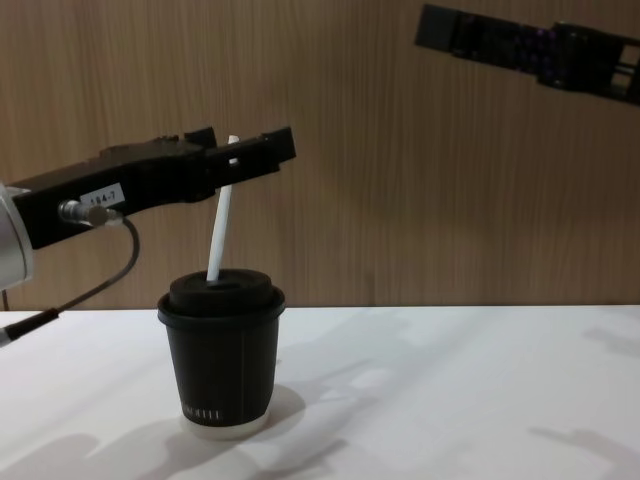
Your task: Pick up the straw with one hand, pass it to the other hand, and insert it into the cup.
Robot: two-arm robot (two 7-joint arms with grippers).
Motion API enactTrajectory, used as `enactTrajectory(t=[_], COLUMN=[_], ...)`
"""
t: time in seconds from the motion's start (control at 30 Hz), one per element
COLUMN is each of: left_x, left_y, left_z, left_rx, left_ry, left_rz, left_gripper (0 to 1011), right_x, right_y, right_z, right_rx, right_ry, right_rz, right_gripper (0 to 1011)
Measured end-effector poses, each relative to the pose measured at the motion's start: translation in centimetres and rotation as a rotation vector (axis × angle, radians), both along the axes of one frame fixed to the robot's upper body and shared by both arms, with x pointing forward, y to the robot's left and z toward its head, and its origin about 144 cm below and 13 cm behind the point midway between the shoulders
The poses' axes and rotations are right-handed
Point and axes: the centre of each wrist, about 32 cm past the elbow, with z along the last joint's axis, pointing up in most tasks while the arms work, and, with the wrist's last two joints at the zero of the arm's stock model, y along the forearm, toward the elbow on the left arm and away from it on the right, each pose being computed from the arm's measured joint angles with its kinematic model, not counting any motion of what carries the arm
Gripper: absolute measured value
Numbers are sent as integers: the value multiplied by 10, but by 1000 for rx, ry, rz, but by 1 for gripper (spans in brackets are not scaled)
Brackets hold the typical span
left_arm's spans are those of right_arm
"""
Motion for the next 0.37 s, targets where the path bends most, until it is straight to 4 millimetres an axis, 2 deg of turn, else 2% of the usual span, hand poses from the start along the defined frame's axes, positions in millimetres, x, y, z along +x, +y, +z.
enactTrajectory(t=[0.37], left_x=[0], left_y=[-3], left_z=[-3], left_rx=[1], left_ry=[4], left_rz=[1], left_gripper=[1000], right_x=[-7], right_y=[-3], right_z=[-1], right_rx=[4], right_ry=[18], right_rz=[4], right_gripper=[1001])
